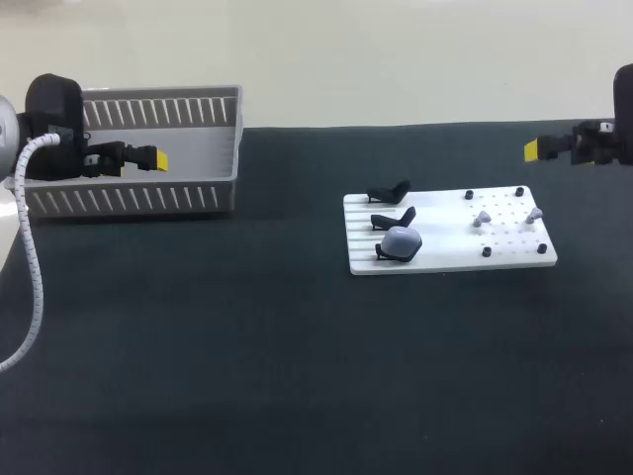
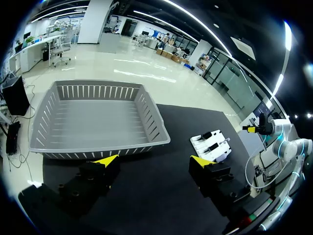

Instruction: Pick up each earbud case from the left stands, insert the matching earbuds, close the lid, and place the case in the box.

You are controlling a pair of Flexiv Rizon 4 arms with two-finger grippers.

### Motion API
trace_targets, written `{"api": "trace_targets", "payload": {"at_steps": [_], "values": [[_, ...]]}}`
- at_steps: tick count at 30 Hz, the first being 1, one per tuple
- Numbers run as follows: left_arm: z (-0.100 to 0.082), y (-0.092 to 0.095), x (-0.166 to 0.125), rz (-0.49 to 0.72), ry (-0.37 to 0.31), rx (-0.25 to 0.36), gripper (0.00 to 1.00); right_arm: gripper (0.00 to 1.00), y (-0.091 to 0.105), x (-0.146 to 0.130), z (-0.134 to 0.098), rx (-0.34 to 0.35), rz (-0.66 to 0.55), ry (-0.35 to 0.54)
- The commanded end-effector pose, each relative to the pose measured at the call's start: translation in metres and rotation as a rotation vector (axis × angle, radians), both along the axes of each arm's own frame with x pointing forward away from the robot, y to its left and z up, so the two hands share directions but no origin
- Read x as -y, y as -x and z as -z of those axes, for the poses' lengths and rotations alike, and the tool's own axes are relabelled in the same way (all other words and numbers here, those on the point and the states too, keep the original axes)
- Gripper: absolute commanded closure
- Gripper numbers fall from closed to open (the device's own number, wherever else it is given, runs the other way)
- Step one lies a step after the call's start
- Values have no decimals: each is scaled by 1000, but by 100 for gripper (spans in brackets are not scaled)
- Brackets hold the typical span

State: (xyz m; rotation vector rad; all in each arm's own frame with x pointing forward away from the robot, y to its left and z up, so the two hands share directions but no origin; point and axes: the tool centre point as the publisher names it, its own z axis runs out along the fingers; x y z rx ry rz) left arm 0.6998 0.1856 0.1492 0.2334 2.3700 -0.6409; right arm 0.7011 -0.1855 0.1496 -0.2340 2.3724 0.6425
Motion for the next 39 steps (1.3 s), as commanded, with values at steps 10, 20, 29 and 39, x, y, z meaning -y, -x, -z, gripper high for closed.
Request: {"api": "trace_targets", "payload": {"at_steps": [10, 20, 29, 39], "values": [[-3, 2, 7, 55, 36, 6, 0, 0, 0, 0, 0, 0, 0, 0], [-10, 11, 21, 203, 62, 83, 0, 0, 0, 0, 0, 0, 0, 0], [-15, 26, 33, 434, 113, 234, 0, 0, 0, 0, 0, 0, 0, 0], [-12, 29, 50, 600, 121, 297, 0, 0, 0, 0, 0, 0, 0, 0]]}}
